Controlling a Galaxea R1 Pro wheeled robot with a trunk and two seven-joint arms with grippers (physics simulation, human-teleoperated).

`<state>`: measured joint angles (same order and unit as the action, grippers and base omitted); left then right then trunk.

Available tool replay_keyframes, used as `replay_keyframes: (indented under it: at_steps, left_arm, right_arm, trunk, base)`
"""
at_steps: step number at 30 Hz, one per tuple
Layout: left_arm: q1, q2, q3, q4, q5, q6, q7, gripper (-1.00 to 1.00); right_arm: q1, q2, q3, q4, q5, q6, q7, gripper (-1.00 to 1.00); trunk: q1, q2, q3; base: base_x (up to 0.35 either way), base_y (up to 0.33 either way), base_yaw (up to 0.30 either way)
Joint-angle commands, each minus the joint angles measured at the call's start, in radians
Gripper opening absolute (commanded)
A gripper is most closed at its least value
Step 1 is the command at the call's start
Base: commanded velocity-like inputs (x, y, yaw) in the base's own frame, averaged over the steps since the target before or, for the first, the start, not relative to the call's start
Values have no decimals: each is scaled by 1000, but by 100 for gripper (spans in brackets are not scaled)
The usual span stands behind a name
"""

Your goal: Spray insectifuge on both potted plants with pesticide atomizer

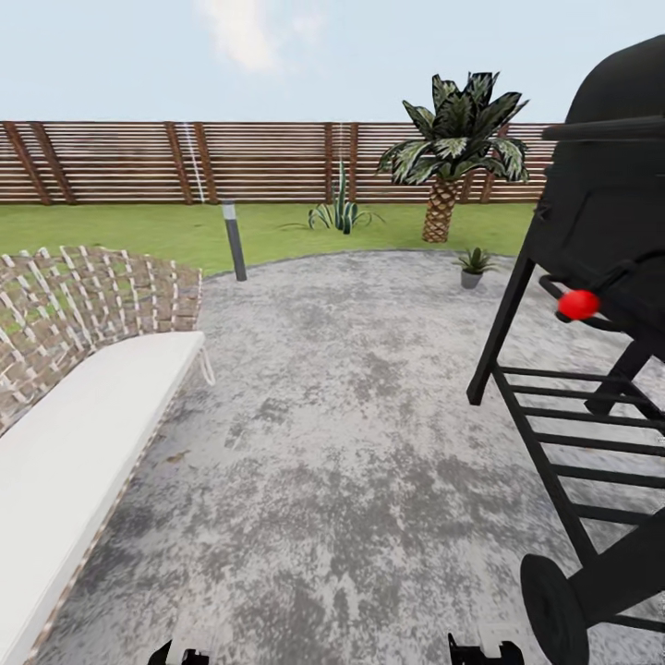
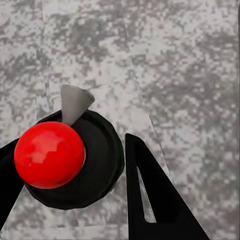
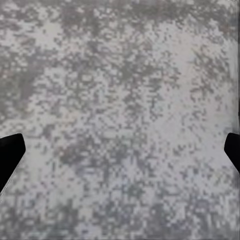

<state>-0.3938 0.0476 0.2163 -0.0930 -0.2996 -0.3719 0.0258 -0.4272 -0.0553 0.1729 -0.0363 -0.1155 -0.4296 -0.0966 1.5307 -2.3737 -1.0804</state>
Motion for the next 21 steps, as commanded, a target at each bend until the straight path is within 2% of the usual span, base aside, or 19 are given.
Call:
replay_keyframes:
  at_steps: [1, 6, 21]
  left_arm:
    - [0, 0, 7, 1, -11, -4, 3, -100]
    - [0, 0, 7, 1, -11, -4, 3, -100]
    - [0, 0, 8, 1, -11, -4, 3, -100]
  right_arm:
    - [-1, 0, 9, 1, -10, -3, -2, 100]
    - [-1, 2, 10, 1, -9, -3, 0, 100]
    - [-1, -3, 10, 1, -7, -3, -1, 100]
  trunk:
    - [0, 0, 0]
    - [0, 0, 1]
    - [0, 0, 1]
  base:
    - [284, 160, -299]
    - [306, 116, -170]
    - [338, 23, -4]
